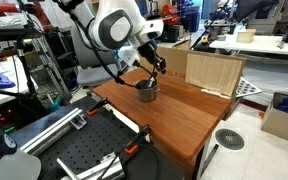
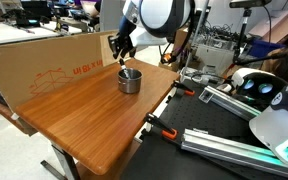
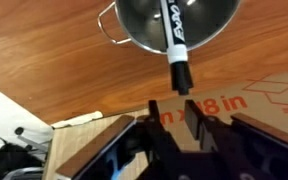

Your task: Pick up the marker from the table and put it in the pot

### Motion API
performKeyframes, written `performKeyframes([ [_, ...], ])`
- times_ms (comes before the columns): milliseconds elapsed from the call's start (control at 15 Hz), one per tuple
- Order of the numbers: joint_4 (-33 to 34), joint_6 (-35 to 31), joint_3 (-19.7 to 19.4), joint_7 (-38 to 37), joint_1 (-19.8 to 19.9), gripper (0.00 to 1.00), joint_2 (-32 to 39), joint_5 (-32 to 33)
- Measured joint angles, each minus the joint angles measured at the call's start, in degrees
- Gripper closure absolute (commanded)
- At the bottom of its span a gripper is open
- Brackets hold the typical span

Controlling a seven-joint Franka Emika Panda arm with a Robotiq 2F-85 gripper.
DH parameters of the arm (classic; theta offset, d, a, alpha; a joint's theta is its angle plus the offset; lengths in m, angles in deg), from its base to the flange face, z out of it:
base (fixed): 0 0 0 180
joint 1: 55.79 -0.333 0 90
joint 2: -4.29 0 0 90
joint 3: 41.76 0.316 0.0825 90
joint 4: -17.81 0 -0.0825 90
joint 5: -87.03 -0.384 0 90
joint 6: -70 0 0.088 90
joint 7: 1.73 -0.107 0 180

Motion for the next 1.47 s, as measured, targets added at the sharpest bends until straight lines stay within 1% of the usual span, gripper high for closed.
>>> performKeyframes([
  [267, 1.0, 1.8, -0.7, 0.0, -0.4, 0.03, 1.4, 0.0],
  [333, 1.2, 2.2, -0.7, 0.0, -0.4, 0.00, 1.5, 0.0],
  [600, 2.0, 4.7, -0.7, 0.0, -0.5, 0.00, 1.1, 0.0],
  [733, 2.1, 6.7, -0.7, 0.0, -0.5, 0.00, -0.2, 0.0],
  [867, 1.9, 10.0, -0.5, 0.0, -0.4, 0.00, -2.9, 0.0],
  [1000, 1.2, 15.0, -0.3, 0.1, -0.4, 0.00, -7.0, 0.0],
  [1200, -1.1, 21.9, -0.7, 0.2, -0.4, 0.00, -14.9, 0.6],
  [1400, -4.0, 29.4, -1.4, 0.2, -0.2, 0.00, -24.0, 4.0],
  [1467, -4.8, 30.6, -1.5, 0.2, 0.0, 0.00, -25.9, 4.6],
])
